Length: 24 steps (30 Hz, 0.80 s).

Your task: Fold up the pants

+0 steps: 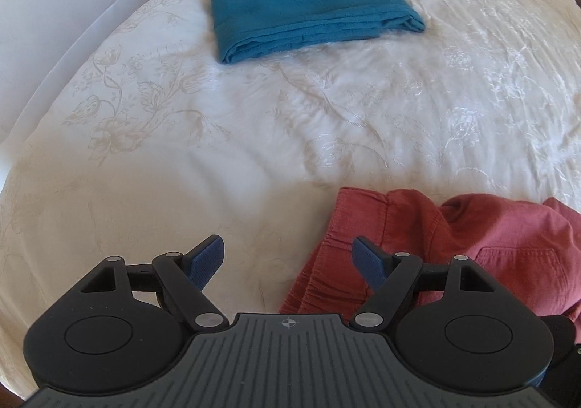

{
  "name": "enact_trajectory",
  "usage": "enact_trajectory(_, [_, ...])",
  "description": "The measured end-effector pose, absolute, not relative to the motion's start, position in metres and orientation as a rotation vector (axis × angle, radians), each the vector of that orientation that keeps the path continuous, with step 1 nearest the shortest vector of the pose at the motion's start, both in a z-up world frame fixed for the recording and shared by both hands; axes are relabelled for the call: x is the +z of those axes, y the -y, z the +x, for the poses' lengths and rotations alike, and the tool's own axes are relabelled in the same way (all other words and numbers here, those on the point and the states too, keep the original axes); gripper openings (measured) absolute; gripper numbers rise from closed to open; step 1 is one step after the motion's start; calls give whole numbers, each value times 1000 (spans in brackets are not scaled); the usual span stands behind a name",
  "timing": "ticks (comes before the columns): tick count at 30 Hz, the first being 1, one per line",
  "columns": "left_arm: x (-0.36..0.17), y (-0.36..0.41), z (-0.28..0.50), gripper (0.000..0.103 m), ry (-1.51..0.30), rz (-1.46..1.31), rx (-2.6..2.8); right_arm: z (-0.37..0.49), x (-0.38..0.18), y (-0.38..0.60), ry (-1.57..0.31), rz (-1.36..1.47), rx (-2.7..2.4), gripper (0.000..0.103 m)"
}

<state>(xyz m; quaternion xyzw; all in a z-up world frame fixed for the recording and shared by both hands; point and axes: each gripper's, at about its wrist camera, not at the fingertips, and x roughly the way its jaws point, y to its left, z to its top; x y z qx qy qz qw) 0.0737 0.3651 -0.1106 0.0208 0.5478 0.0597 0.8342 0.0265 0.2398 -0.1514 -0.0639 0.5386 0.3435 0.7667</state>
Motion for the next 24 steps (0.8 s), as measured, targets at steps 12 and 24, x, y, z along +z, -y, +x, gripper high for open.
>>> enact_trajectory(12, [-121, -323, 45, 77, -1208, 82, 60, -30, -111, -126, -1082, -108, 529, 55])
enact_trajectory(24, [-185, -314, 74, 79, -1360, 220, 163, -34, -154, -38, -1105, -404, 236, 54])
